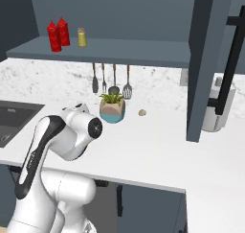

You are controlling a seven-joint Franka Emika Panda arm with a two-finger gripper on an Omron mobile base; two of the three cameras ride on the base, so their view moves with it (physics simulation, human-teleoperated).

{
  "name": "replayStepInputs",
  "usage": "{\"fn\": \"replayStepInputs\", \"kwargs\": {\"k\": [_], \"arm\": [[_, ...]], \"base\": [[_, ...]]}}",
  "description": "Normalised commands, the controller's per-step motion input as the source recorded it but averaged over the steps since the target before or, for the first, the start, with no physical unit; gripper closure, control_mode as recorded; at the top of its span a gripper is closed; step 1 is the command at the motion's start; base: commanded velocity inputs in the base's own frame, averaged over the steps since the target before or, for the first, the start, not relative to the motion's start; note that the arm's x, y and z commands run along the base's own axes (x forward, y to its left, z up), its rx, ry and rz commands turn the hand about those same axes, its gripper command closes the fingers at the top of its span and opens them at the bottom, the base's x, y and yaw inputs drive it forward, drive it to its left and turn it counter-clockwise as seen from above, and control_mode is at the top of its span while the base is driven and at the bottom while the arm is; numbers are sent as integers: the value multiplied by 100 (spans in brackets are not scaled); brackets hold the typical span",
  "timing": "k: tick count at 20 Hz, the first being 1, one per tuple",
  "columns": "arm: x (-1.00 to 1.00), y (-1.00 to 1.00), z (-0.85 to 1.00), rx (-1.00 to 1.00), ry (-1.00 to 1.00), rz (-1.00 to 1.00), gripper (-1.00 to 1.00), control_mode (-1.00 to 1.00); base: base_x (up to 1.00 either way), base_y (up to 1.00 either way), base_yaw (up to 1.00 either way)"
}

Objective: Put the shaker and condiment bottle from the counter next to their counterparts in the cabinet.

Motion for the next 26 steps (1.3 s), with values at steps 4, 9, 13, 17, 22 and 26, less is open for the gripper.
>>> {"fn": "replayStepInputs", "kwargs": {"k": [4,9,13,17,22,26], "arm": [[-30,3,-46,-5,10,-9,-100,-100],[-30,2,-63,9,-5,-2,-100,-100],[-14,0,-51,16,-13,2,-100,-100],[-5,6,-43,9,-19,9,-100,-100],[0,14,-51,2,-13,3,-100,-100],[2,24,-54,0,-8,0,-100,-100]], "base": [[0,0,0],[0,0,0],[0,0,0],[0,0,0],[0,0,0],[0,0,0]]}}
